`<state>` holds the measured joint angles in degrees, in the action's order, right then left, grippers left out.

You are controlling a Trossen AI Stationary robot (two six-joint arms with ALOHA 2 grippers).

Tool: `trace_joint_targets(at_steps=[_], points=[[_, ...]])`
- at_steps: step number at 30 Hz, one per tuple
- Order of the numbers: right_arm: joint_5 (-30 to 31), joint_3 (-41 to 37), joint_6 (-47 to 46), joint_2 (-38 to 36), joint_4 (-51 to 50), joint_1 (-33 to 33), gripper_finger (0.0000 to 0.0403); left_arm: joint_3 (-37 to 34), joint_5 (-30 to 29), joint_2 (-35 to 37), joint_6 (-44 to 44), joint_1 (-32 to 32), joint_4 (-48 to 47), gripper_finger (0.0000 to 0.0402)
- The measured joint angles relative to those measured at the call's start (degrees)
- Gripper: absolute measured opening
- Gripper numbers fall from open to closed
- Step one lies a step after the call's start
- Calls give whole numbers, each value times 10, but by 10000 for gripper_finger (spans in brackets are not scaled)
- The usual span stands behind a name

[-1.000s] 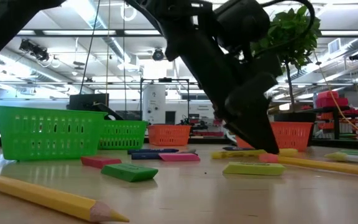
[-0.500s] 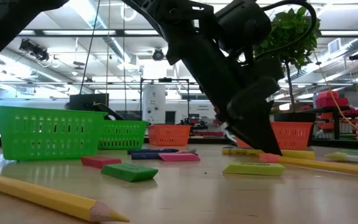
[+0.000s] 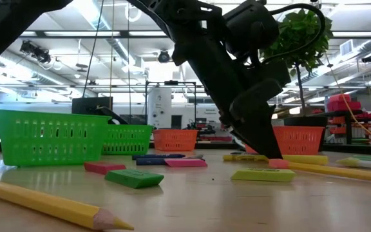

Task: Sort crayons/erasers/pens/pencils in bins
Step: Put the yellow pen into the top green bin

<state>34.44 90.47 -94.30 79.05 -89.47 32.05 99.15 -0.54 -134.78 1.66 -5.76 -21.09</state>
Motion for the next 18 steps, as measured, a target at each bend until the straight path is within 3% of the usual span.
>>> trace_joint_targets(at_steps=[12,18], points=[[0,0,11,0,0,0,115,-2,8,11,10,19,-36,49],[0,0,69,0,0,0,115,-3,9,16,51,24,-44,57]])
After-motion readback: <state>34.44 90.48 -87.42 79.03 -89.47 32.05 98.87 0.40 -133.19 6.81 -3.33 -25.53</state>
